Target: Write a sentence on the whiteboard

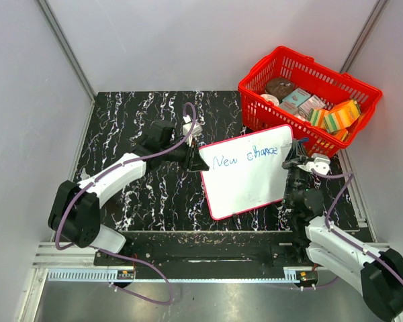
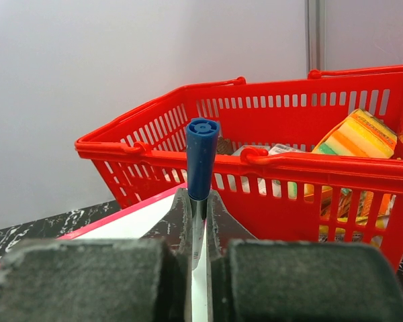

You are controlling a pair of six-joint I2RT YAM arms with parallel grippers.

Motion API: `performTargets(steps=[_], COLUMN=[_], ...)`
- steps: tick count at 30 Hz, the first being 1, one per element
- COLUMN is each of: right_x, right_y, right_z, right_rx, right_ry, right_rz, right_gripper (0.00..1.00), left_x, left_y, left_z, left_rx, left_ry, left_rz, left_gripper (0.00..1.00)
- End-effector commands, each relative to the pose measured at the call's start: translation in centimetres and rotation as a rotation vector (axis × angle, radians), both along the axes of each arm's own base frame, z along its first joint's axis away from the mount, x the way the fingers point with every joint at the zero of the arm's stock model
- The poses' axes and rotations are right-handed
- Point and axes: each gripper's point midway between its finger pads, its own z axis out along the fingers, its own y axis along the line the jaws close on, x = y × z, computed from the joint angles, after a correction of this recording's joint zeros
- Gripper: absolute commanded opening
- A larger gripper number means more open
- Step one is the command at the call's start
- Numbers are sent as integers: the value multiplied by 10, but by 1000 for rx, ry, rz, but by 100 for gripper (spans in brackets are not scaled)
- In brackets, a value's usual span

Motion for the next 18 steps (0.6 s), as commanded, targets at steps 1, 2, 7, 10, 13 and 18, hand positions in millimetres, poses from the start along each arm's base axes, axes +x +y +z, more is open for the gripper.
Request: performTargets(steps=[1,2,7,10,13,18], right_x=[1,1,6,1,-10,-23], right_y=[-8,-7,12,29,50,77], right_z=[28,29,41,52,60,50], right_rx=[39,36,9,-39,-106,-178], right_ry=[-80,-83,-70,-59,-67,-2], right_rz=[-26,-16,123,234,378,554], right_gripper=[0,0,0,0,0,0], left_x=[7,7,12,14,16,18], left_y=[34,35,33,37,40,47], left_z=[-56,-55,-43,-38,-34,-27], left_rx=[264,263,252,276,304,365], left_ry=[-109,-112,-123,-128,-124,-112], left_rz=[30,29,50,59,69,63], left_gripper=[0,0,0,0,0,0])
